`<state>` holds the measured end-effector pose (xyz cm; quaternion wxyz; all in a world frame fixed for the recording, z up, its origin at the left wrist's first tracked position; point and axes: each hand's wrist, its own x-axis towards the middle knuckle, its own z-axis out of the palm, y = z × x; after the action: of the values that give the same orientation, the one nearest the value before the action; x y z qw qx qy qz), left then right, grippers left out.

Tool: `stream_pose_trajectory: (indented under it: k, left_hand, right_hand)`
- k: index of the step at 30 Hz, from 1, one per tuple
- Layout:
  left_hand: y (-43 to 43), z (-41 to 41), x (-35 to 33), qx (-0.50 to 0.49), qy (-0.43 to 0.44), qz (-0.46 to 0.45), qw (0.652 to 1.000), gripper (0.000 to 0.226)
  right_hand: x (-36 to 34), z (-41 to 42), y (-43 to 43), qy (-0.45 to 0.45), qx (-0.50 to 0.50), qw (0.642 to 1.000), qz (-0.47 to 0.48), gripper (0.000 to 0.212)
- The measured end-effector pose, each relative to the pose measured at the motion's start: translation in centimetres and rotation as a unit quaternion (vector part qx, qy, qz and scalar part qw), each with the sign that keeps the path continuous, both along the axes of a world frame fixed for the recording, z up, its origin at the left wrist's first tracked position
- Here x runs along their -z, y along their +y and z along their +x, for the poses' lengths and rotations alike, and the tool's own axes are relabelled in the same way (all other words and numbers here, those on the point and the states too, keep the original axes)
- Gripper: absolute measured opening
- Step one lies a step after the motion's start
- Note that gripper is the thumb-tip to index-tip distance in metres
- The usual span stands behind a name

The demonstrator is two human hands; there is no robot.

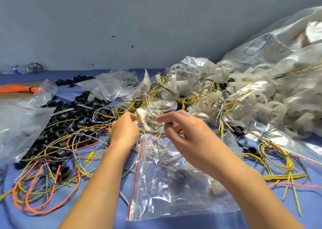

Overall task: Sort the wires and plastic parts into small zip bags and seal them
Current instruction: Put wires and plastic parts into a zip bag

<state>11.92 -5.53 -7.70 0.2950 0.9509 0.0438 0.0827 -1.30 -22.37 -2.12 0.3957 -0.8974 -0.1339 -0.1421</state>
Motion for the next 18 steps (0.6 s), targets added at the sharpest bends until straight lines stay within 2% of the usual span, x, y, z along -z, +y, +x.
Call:
stream_pose_trajectory:
  k: [3, 6, 9, 11, 14, 18]
  left_hand:
    - [0.3, -0.3, -0.9, -0.025, -0.052, -0.072, 0.996, 0.024]
    - [0.9, -1.5, -3.3, -0.023, -0.168, -0.12, 0.978, 0.024]
    - [1.4, -3.0, -6.7, 0.007, -0.29, -0.135, 0.948, 0.02]
    - [1.7, -4.3, -8.9, 0.045, -0.342, -0.117, 0.931, 0.018]
    - [2.0, -6.8, -11.7, 0.158, -0.34, -0.072, 0.924, 0.017]
    - [1.7, -10.0, -13.8, 0.312, -0.239, -0.02, 0.919, 0.019]
  right_hand:
    - [-0.2, -0.1, -0.6, 0.002, 0.008, 1.0, 0.007, 0.025]
    - [-0.5, -0.3, -0.9, -0.012, 0.021, 1.0, 0.012, 0.025]
    - [-1.0, -0.6, -0.7, -0.046, 0.04, 0.998, 0.008, 0.029]
    - [-1.6, -0.8, -0.5, -0.075, 0.06, 0.995, -0.004, 0.034]
    - [-2.5, -1.2, -0.2, -0.116, 0.1, 0.987, -0.045, 0.044]
    - [-3.5, -2.0, 0.9, -0.138, 0.125, 0.972, -0.141, 0.051]
